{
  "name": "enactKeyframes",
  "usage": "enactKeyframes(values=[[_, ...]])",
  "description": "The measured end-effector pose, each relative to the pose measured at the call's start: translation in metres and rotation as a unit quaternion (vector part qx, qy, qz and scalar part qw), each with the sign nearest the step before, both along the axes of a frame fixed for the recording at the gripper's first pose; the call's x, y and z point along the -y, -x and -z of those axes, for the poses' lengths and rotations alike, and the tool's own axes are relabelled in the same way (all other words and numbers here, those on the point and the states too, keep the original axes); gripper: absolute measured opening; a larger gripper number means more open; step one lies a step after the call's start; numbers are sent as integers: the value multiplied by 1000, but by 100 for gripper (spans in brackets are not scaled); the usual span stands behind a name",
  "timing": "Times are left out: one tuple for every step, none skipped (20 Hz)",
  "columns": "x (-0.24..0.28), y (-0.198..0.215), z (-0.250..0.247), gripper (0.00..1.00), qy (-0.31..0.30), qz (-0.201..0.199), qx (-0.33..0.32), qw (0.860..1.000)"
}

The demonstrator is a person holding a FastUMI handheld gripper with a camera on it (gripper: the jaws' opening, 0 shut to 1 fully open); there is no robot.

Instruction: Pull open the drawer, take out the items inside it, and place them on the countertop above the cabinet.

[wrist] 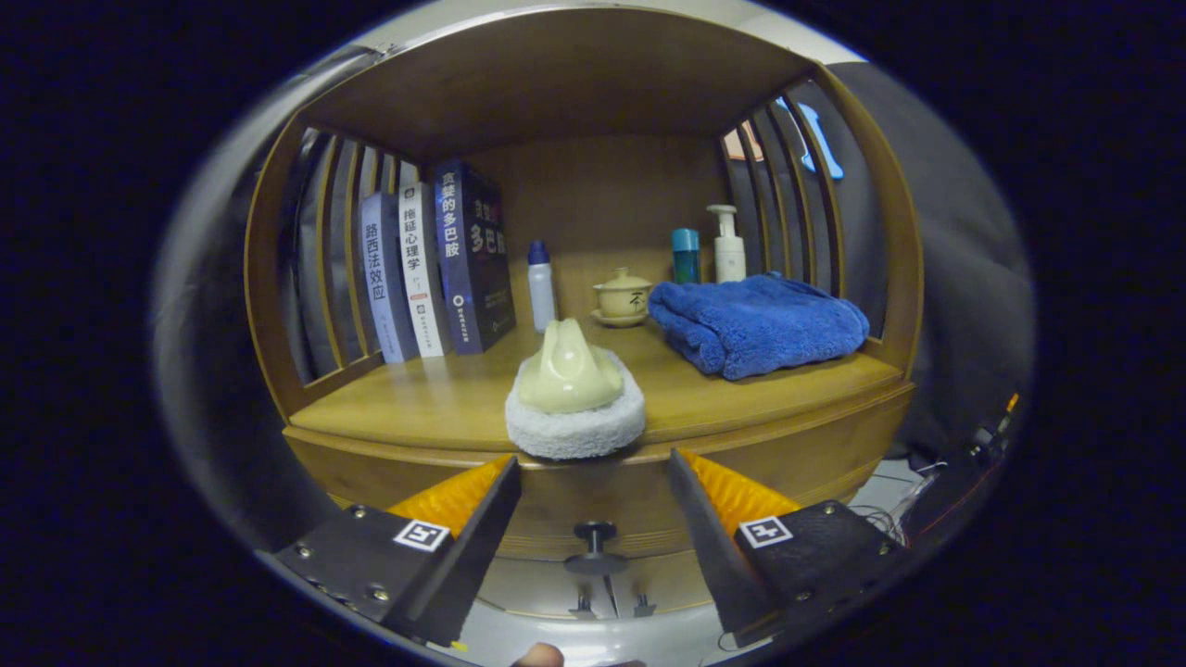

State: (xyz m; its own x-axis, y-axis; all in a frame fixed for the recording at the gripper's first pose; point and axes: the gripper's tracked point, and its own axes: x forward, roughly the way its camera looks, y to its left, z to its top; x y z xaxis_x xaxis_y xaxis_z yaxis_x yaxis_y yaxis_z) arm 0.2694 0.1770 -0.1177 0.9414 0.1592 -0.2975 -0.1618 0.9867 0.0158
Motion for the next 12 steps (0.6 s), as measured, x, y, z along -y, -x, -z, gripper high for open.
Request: enactKeyframes(values=[[0, 0, 0, 98, 4, -1, -1, 1000], [1, 1, 0, 98, 7, -2, -1, 1000], [0, 1, 0, 98, 9, -1, -2, 1000], [0, 0, 0, 98, 11, -2, -2, 1000], [1, -1, 0, 98, 12, -2, -3, 1000], [0, -1, 0, 98, 15, -3, -3, 1000], [-1, 0, 0, 98, 17, -6, -5, 1000], [-3, 2, 0, 98, 18, -12, -7, 1000], [-6, 4, -1, 99, 22, -21, -8, 1000], [-10, 6, -2, 100, 28, -30, -6, 999], [-11, 10, -4, 100, 36, -36, -4, 999], [-9, 14, -6, 100, 43, -38, -3, 998]])
